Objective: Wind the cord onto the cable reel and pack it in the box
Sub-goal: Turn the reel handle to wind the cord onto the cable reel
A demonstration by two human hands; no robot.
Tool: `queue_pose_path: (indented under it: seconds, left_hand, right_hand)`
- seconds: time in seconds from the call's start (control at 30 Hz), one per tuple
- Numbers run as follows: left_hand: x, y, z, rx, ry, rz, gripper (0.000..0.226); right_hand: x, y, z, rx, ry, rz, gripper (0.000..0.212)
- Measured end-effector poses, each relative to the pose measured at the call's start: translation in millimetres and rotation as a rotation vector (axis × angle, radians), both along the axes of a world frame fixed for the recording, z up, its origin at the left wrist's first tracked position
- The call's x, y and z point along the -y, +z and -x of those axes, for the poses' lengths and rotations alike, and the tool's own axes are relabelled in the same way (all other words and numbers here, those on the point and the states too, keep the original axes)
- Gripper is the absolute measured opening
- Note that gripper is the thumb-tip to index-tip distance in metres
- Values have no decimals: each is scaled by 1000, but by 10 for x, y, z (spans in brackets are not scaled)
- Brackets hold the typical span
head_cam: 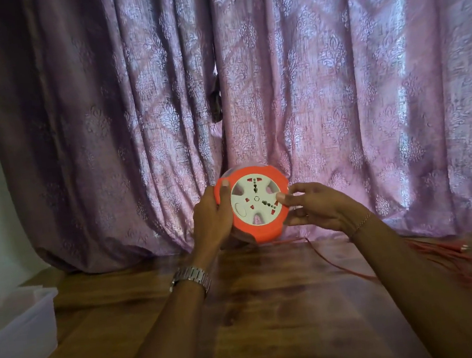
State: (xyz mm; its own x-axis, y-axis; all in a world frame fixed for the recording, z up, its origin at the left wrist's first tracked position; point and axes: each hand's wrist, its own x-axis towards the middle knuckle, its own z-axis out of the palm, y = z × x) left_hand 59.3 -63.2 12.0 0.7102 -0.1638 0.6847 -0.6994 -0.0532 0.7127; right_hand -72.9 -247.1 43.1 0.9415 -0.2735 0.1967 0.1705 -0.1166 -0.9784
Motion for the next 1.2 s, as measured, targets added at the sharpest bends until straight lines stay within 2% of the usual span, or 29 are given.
queue_pose_path:
  seconds: [0.07,0.23,0.3,0.37,0.4,0.53,0.7,0.8,0.93,1.2]
  left_hand:
    - [13,-13,-4,-8,-9,41,59]
    - [37,-29,-70,-67,-50,196,53]
    - [45,-41,-100,-39,-68,179,51]
    - [50,-50,-112,3,-77,164,51]
    - [56,-46,-107,19,-77,157,50]
    - [75,-1,-77,57,-84,136,45]
    - [62,43,-36,92,-73,83,54]
    - [54,73,-14,108,-106,68,56]
    - [19,96,-35,140,-101,72,51]
    - [-10,164,-20,150,-86,122,43]
  right_hand:
    - [-13,25,43,50,-49,113,35]
    - [-133,154,132,394,-457,837,48]
    - [-181,252,195,545,-475,941,36]
    - [-243,356,261,609,-405,1024,19]
    - [-284,390,288,615,-354,1094,17]
    - [-443,336,257,506,-165,1419,39]
    - [-561,236,147,399,-230,1713,40]
    - [-593,216,124,385,-262,1791,35]
    - [-671,216,153,440,-340,1796,32]
    - [-766,189,188,350,-562,1692,57]
